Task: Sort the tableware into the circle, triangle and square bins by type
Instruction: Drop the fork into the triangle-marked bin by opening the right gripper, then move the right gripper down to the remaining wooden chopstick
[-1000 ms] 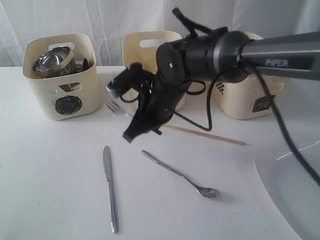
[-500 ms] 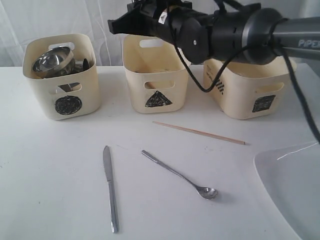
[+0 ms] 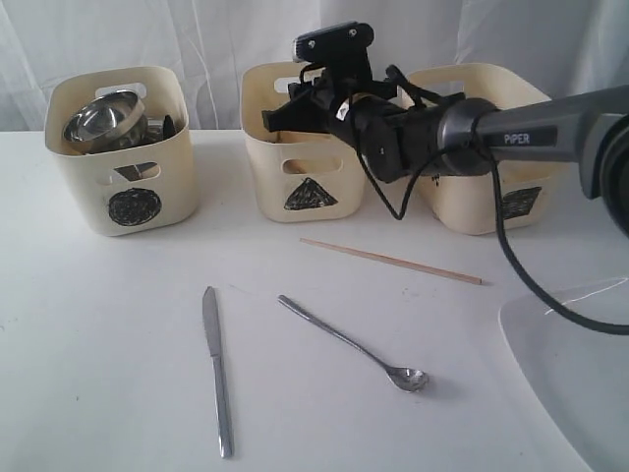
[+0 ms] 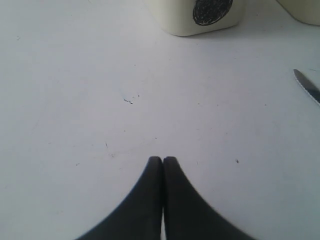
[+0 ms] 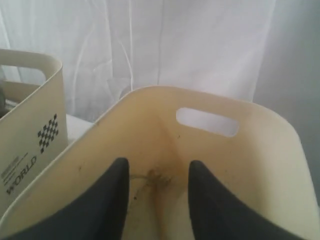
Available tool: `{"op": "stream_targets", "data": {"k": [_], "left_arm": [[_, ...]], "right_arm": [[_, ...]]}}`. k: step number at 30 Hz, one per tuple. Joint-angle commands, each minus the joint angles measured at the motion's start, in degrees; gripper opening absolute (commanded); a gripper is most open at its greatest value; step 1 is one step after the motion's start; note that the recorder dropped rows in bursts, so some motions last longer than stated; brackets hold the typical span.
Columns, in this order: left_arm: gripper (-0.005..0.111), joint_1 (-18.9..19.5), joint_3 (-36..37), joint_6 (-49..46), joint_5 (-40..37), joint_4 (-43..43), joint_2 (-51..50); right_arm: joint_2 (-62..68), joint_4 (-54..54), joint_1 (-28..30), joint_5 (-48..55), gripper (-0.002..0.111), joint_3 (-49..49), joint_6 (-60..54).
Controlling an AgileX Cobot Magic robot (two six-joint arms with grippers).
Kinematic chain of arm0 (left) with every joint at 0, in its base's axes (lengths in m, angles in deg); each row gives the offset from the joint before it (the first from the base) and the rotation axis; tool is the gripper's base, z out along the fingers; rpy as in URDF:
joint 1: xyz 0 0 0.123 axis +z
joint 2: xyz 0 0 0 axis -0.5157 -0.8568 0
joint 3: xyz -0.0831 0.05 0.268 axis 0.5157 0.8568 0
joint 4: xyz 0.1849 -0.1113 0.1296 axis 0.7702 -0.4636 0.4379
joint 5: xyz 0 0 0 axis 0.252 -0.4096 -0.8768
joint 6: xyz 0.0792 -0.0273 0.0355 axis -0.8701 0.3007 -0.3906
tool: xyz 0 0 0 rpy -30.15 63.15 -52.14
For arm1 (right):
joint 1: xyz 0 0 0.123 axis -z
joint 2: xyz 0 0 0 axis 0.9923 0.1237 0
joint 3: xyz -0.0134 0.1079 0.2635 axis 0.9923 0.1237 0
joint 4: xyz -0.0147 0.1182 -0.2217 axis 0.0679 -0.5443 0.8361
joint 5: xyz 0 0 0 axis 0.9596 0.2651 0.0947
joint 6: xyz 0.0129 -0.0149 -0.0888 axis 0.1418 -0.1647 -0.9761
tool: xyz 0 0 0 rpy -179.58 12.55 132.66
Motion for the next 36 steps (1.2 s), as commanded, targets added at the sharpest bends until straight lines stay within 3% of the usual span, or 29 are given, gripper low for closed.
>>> {"op": "stream_targets", "data": {"k": [1,3,5,7,9,12,15,18,19,29,36], "left_arm": [[0.0,0.19,0.21,0.02,-0.15,-0.82,-0.08],[0.0,0.19,0.21,0.02,-0.15,-0.82,-0.08],[0.0,0.19,0.21,0.02,-0.15,-0.82,-0.08],[0.0,0.19,0.21,0.02,-0.15,-0.82,-0.08],[0.0,0.19,0.21,0.02,-0.15,-0.82,-0.08],[0.0,0.19,0.21,0.02,-0.15,-0.82,-0.08],[0.0,0.19,0.21,0.02,-0.15,-0.82,-0.08],[0.0,0.19,0.21,0.02,-0.15,-0.82,-0.08],[0.0,0.19,0.21,0.02,-0.15,-0.82,-0.08],[0.0,0.19,0.21,0.02,-0.15,-0.82,-0.08],[0.0,0.19,0.21,0.02,-0.15,-0.82,-0.08]], "right_arm": [[-9.0,0.42,0.53,20.01,0.038,-0.58,-0.14],[-14.83,0.92,0.53,44.16,0.031,-0.58,-1.25],[-18.25,0.84,0.53,64.62,0.02,0.22,-12.62],[-18.81,0.85,0.53,70.8,0.016,1.48,-20.26],[-18.8,0.87,0.53,71.78,0.015,2.77,-27.39],[-17.46,0.86,0.53,64.68,0.016,4.55,-32.32],[-15.33,0.98,0.53,65.41,0.026,4.6,-36.95],[-11.68,1.08,0.53,66.18,0.048,4.6,-39.03],[-10.86,0.97,0.53,65.14,0.05,4.6,-39.03],[-4.77,0.87,2.17,57.07,0.05,4.49,-23.19],[-4.77,0.61,8.86,64.38,0.05,2.91,-21.7]]}}
